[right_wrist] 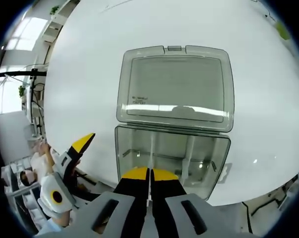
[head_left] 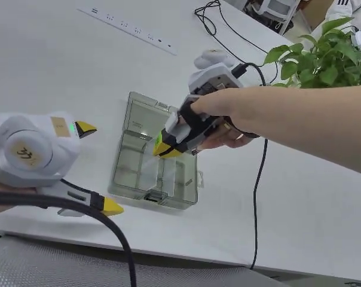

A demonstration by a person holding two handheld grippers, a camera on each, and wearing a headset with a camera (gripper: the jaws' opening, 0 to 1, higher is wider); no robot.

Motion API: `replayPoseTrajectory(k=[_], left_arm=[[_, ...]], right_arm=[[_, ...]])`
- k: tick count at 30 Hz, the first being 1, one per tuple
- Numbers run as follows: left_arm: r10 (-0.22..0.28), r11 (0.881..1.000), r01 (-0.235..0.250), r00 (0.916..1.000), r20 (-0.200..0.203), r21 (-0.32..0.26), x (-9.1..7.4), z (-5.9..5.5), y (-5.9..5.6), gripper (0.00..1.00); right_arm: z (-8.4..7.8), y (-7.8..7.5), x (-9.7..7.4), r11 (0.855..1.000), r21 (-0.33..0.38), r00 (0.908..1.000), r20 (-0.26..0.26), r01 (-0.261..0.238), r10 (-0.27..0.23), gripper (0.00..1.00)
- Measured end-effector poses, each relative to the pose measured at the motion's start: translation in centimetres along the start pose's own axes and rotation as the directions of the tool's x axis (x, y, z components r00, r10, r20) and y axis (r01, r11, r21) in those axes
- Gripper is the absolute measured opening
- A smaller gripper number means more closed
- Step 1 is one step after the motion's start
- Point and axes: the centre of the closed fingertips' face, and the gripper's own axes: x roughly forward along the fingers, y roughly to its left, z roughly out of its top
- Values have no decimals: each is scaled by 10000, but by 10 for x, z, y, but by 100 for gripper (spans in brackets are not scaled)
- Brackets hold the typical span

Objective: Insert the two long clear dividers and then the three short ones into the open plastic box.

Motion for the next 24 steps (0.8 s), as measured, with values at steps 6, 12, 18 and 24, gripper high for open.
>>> replayPoseTrajectory(k=[6,12,18,24], left_arm=[[-25,10000,25,10000,-3,-11,0,0,-1,96],[-7,10000,7,10000,-3,-25,-1,1,1,96],[20,10000,-21,10000,-57,-61,-4,-2,1,95],[-24,10000,23,9999,-124,-66,-3,-3,1,95]], right_arm=[[0,5,3,9997,-213,9998,145,128,-125,2],[7,5,15,9941,-879,9977,301,629,-605,2],[14,1,24,9865,-1333,9953,312,946,-912,2],[11,1,22,9864,-1369,9957,292,911,-879,2]])
